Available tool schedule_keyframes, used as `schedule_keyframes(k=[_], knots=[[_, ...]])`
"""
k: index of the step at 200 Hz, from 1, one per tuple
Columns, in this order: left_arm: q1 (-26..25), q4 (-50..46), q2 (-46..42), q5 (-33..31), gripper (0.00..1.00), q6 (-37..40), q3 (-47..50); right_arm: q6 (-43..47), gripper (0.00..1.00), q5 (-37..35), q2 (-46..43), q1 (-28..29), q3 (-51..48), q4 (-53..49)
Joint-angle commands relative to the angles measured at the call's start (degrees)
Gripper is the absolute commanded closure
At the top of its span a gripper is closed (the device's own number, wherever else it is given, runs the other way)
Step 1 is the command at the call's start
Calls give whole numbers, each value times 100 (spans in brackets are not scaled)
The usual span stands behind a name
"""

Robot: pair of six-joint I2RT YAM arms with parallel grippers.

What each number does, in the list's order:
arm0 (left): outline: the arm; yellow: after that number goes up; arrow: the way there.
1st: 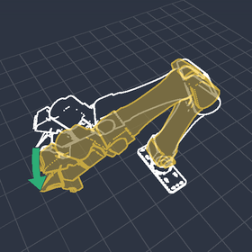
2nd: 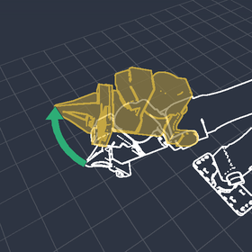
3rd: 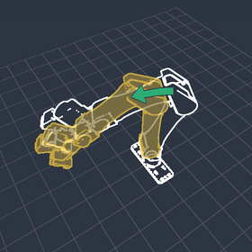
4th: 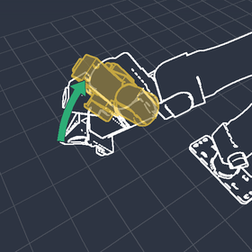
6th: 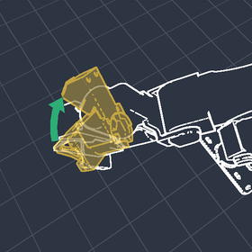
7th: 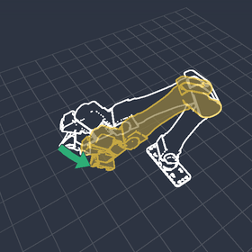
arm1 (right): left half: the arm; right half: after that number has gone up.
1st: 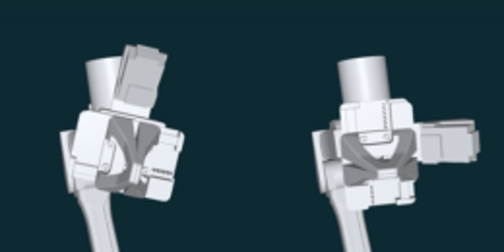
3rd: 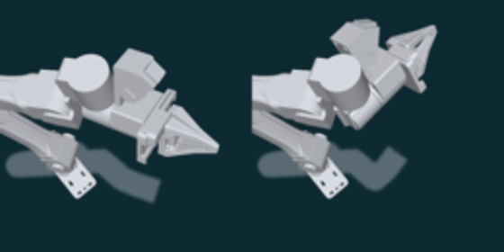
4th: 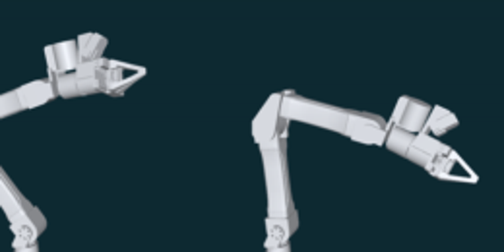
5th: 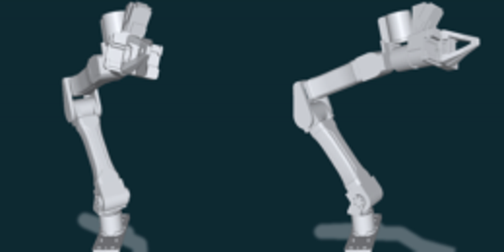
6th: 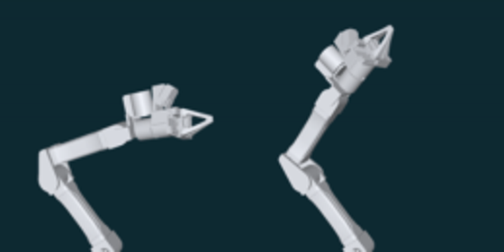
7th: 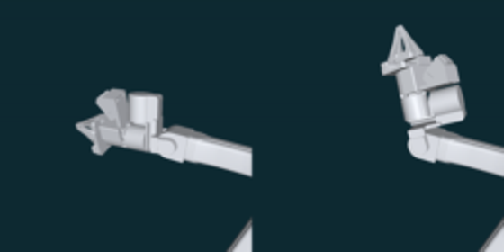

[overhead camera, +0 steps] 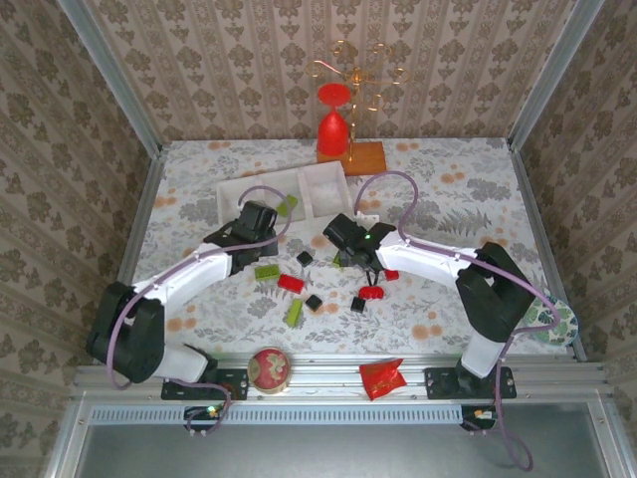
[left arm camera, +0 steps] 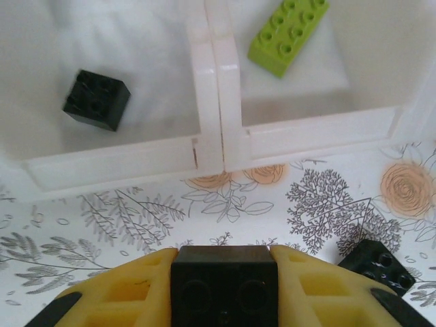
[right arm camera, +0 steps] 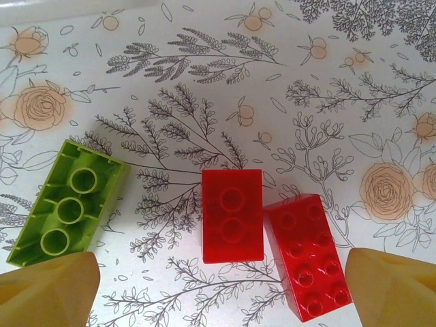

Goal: Sort the legos into containers by color
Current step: Pick up the lego from the center of the table, then place the lego in the container.

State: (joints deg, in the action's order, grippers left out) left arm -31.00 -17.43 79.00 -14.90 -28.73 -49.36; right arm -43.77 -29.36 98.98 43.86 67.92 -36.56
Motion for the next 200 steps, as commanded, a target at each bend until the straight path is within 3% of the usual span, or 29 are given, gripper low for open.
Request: schedule_keyframes(k=[1, 42, 107, 200], knots=[[229, -166, -230, -200, 90, 41, -35, -193, 8, -78, -293, -76, -136, -179], [923, 121, -89, 127, 90, 312, -261, -215, 10, -47, -595, -192, -399, -115], [1531, 315, 891, 516, 89, 669, -1013, -191, 18, 428, -593, -373, -458, 35], [1817, 504, 1894, 638, 73, 801, -1758, -149, 26, 832, 71, -396, 44, -251]])
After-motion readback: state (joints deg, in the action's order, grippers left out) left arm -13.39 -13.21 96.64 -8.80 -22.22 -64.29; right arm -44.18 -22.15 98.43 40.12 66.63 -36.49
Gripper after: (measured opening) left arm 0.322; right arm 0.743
